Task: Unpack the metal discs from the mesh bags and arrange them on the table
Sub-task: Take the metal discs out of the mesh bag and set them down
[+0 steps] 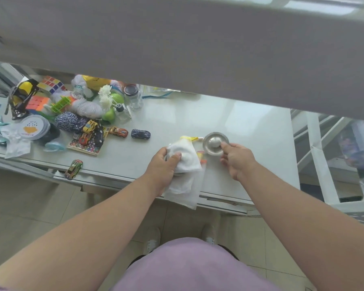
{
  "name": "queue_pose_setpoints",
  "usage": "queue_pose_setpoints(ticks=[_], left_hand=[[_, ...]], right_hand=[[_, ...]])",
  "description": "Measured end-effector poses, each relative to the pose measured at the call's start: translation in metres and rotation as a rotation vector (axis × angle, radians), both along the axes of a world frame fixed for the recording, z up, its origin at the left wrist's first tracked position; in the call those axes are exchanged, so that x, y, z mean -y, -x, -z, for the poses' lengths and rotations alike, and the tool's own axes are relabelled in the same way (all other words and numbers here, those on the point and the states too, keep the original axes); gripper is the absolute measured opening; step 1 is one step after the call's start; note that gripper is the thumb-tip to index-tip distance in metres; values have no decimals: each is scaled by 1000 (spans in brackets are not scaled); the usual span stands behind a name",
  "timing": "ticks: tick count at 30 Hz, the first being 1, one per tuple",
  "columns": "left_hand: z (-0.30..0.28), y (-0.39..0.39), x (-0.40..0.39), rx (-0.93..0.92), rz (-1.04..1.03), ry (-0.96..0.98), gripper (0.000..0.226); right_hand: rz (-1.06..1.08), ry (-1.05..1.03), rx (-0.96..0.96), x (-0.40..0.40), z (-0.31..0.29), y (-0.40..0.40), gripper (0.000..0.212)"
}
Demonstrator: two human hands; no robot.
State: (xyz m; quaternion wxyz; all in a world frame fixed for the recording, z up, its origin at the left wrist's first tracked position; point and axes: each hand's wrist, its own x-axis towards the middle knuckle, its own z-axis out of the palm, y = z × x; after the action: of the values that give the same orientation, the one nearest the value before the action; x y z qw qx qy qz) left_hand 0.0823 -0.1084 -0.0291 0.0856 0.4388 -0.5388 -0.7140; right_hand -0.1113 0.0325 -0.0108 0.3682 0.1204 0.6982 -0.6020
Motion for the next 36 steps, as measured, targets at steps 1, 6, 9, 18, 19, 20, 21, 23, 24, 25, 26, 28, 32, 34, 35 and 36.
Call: queue_pose_setpoints(ticks=[1,6,9,18,19,20,21,23,24,25,26,28,32,34,35,36], left_hand=[[0,-1,1,7,-1,15,27],[-1,-3,8,64,-11,66,50],[1,-5,14,80,-27,69,45],[-3,-7,15,108,-4,81,37],[-4,-8,16,105,9,73,37],[-4,-9,16,104,25,63,36],[-5,-9,16,104,39,56,35],[-7,-10,18,99,62,53,32],[-7,-11,19,94,79,49,28],[-8,-11,21,84,108,33,22],[-8,-13,23,71,147,4,17],[-11,-15,27,41,217,-68,23],[-11,-14,28,77,288,-47,31],[-11,-12,24,102,292,-2,32],[-12,-12,22,110,299,20,33],[-12,-11,20,117,305,40,33]], right_hand=[[15,5,1,5,2,7,12],[51,26,10,22,9,27,17],[60,33,3,20,2,14,12],[-332,71,163,-1,-21,-83,20],[-331,76,164,0,-22,-86,21],[-327,79,168,1,-23,-88,22],[-320,80,176,3,-23,-89,22],[-301,81,195,5,-25,-88,24],[-290,76,203,6,-26,-87,26],[-277,73,210,7,-26,-86,29],[-258,72,212,7,-27,-85,32],[-205,74,209,7,-28,-82,34],[-151,109,220,3,-22,-78,39],[-154,126,217,1,-18,-79,38],[-153,124,210,0,-17,-80,34],[-150,111,199,-1,-15,-80,30]])
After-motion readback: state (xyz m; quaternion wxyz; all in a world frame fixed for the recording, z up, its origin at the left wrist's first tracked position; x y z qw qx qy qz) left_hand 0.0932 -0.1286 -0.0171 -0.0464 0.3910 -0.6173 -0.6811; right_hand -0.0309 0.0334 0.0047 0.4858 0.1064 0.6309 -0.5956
